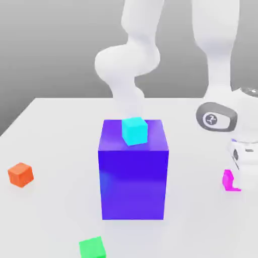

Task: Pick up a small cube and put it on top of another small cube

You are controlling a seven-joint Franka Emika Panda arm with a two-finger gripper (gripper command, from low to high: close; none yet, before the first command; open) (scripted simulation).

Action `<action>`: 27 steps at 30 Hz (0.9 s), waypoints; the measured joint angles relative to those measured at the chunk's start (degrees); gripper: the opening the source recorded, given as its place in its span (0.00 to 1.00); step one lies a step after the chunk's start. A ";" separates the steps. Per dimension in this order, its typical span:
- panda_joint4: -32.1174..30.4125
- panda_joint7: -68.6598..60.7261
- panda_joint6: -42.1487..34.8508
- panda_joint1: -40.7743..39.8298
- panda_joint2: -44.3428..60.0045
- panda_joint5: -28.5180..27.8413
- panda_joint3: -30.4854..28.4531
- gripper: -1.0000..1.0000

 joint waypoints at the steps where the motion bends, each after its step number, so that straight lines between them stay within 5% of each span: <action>1: -0.43 -1.18 -1.47 -0.82 -1.90 1.54 1.17 0.00; 5: -1.31 -6.69 -7.34 -3.36 -8.77 8.17 3.22 0.00; 21: 14.96 -29.25 -20.51 -32.48 -5.17 16.91 -18.65 0.00; 26: 18.20 -34.60 -16.19 -38.26 2.07 20.93 -20.02 0.00; 27: 18.35 -35.12 -14.82 -38.78 3.64 21.60 -19.56 1.00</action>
